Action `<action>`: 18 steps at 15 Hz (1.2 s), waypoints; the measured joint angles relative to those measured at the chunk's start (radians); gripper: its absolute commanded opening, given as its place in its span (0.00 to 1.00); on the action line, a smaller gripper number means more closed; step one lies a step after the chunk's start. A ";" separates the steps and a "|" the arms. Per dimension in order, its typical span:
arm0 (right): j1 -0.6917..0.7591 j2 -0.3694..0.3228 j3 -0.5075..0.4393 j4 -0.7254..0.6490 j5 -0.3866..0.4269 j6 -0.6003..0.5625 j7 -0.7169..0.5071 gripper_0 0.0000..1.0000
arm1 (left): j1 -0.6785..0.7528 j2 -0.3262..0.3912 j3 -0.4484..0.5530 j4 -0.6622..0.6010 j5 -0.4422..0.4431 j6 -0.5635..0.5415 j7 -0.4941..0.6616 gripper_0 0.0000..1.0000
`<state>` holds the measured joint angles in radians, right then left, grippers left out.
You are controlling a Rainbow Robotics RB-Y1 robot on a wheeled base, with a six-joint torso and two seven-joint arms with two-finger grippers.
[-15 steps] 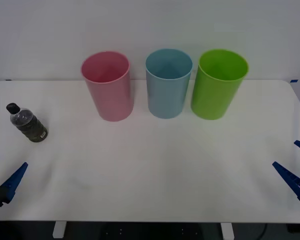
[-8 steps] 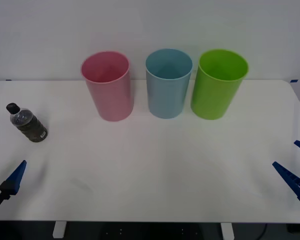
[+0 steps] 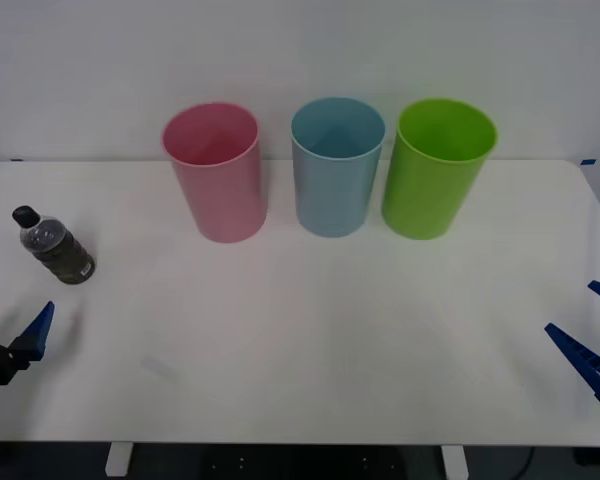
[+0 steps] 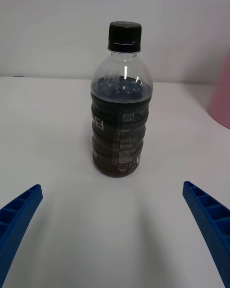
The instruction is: Grasp the object on the table and drop it into the matching bin: aluminum can to the light blue bin, PET bottle to the pink bin.
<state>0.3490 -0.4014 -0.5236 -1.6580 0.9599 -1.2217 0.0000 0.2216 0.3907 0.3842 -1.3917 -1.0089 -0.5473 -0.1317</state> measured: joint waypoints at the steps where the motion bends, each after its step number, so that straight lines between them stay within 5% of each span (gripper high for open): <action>1: 0.000 0.000 0.000 0.000 0.000 0.000 0.000 1.00 | -0.030 0.000 -0.002 0.027 -0.006 0.000 -0.007 1.00; 18: 0.000 0.000 0.000 0.000 0.000 0.000 0.000 1.00 | -0.409 -0.003 0.015 0.379 -0.170 0.035 -0.070 1.00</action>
<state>0.3491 -0.4014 -0.5236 -1.6580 0.9599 -1.2217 0.0000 -0.1875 0.3881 0.3991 -1.0122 -1.1789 -0.5126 -0.2016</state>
